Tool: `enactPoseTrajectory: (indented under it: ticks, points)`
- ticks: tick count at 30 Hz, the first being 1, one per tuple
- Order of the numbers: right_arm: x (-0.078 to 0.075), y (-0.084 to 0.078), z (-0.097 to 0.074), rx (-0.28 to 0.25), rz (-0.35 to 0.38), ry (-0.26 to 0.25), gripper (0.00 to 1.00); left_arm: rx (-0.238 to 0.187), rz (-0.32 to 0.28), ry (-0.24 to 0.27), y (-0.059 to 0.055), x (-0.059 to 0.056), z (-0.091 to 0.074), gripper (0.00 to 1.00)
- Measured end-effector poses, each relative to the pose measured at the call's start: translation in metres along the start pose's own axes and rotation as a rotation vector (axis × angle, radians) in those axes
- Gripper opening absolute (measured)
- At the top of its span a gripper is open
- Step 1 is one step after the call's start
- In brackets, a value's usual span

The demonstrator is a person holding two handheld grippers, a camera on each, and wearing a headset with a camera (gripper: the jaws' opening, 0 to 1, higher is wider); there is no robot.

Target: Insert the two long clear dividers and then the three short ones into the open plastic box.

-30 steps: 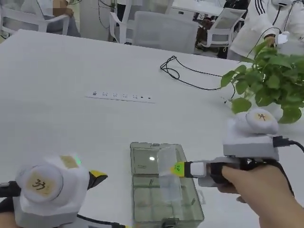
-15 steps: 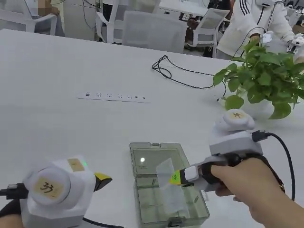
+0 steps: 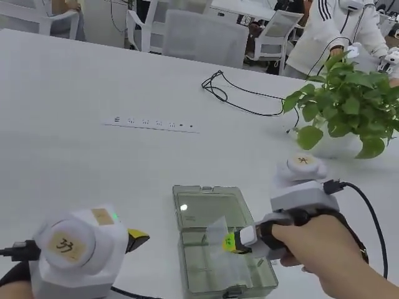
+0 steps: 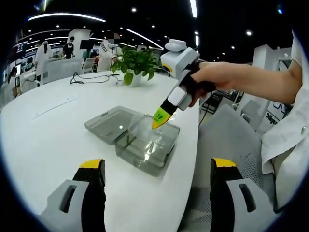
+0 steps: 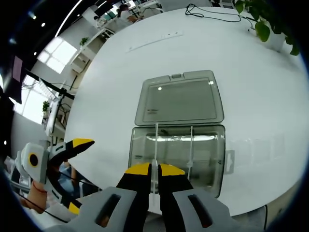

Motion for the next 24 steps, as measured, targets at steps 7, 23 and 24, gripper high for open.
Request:
enactPoseTrajectory:
  ticks: [7, 23, 24]
  points:
    - [-0.003, 0.000, 0.006, 0.010, -0.011, -0.017, 0.06, -0.008, -0.012, -0.001, 0.001, 0.001, 0.001, 0.91]
    - [-0.003, 0.000, 0.012, 0.021, -0.042, -0.034, 0.06, -0.006, -0.020, -0.004, -0.001, 0.002, 0.002, 0.90]
    - [-0.003, 0.001, 0.012, 0.019, -0.050, -0.039, 0.06, -0.007, -0.021, -0.004, -0.001, 0.002, 0.002, 0.90]
Point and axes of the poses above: the centre of the closed fingertips' face, and the gripper's own axes: z roughly forward along the fingers, x roughly to its left, y roughly out of its top, the point moved 5 cm from there along -z, roughly backward along the fingers, and after that the axes turned 4 degrees about -y, right-handed, at the moved point
